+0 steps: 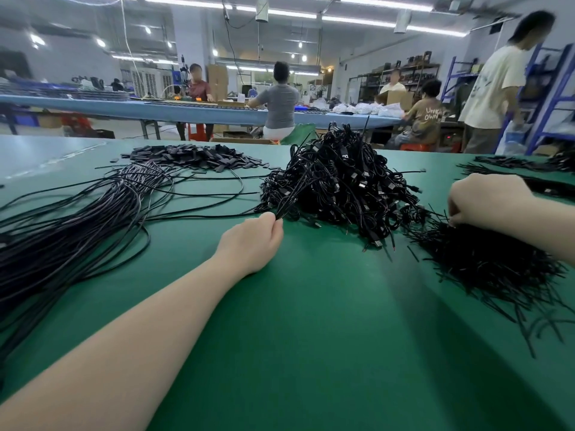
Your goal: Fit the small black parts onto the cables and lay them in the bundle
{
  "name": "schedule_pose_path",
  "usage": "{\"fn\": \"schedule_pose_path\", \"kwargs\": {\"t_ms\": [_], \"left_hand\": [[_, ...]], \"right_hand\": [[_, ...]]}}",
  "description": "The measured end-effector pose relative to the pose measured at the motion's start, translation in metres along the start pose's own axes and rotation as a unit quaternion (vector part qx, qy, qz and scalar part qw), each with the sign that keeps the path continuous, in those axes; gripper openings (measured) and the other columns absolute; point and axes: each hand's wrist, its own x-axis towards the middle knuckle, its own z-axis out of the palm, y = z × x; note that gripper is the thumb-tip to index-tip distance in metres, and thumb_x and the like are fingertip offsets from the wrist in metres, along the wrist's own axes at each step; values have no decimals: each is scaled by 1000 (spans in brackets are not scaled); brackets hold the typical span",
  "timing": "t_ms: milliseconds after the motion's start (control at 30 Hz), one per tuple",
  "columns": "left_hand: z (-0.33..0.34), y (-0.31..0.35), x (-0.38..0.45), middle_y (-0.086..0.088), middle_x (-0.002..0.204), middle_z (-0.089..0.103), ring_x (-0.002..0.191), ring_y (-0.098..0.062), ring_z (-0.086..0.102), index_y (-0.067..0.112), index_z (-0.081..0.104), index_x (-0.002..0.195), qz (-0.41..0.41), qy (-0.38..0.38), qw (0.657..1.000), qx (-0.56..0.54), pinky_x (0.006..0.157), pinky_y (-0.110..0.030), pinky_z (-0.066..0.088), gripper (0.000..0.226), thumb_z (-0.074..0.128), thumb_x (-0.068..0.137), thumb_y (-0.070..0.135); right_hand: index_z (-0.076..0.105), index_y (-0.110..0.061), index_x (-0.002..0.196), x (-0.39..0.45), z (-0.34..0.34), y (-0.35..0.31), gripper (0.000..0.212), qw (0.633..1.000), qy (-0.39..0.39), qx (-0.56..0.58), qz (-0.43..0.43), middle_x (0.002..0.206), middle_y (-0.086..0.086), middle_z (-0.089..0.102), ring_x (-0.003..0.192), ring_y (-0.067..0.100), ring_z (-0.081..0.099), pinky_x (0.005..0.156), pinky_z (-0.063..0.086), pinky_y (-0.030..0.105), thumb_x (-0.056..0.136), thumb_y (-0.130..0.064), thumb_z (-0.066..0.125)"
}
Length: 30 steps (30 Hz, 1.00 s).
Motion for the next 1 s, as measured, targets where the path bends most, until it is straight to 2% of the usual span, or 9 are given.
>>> {"fn": "schedule_pose_path", "kwargs": {"t_ms": [133,367,467,633,733,800,833,900,1000], "left_hand": [[-2,-1,1,-1,72,52,69,-26,51,18,34,72,-14,-5,999,-41,59,-36,31,38,26,102,40],[-4,-1,0,-2,71,52,69,-27,52,17,35,72,-14,-12,999,-50,59,-36,31,39,26,102,40],[-4,1,-1,-3,72,52,70,-28,52,16,34,72,-18,-15,998,-52,59,-36,32,39,26,102,40],[-5,1,0,-3,71,50,73,-30,51,14,35,73,-26,-14,997,-75,62,-38,36,39,27,103,37],[-5,2,0,-6,71,51,71,-32,51,11,36,75,-17,-2,994,-106,66,-42,40,37,28,103,34],[-5,4,-1,-6,67,50,65,-30,49,12,35,74,-8,15,993,-119,62,-41,38,37,30,103,33],[-5,7,-1,-5,66,49,63,-28,47,13,34,73,-6,24,991,-128,60,-40,36,37,30,103,33],[-4,14,-2,-4,66,49,62,-25,45,12,35,72,-4,29,984,-174,62,-42,38,38,32,103,34],[-1,28,-7,-10,71,52,63,-23,45,11,38,75,15,-30,976,-215,68,-45,44,38,34,102,38]], "right_hand": [[66,-23,91,0,-4,-2,11,999,5,-54,-1,84,-4,61,72,21,58,52,35,21,82,-27,68],[54,-17,80,-5,-6,-8,11,995,-5,-98,8,73,-6,51,68,20,55,48,31,23,87,-16,62],[44,-19,67,-9,-4,-15,25,987,-1,-159,-6,65,-10,48,54,13,46,44,23,22,83,-2,54],[38,-20,62,-10,-13,-19,31,979,52,-191,-43,60,-10,43,56,15,49,48,21,22,83,-4,54],[46,-20,69,-16,-29,-29,22,971,172,-141,-89,63,-10,52,62,16,57,52,30,22,87,-11,54],[53,-18,78,-25,-39,-44,17,954,260,-30,-143,63,-7,55,55,16,55,55,36,24,95,-18,51],[56,-16,81,-31,-43,-55,21,941,287,49,-175,62,-5,56,52,16,53,55,37,25,97,-25,47],[60,-12,82,-43,-52,-79,26,905,315,189,-213,63,0,61,49,18,52,55,34,25,96,-31,47],[66,-11,90,-47,-55,-107,24,883,323,267,-209,73,5,67,61,27,60,57,34,28,95,-31,54]]}}
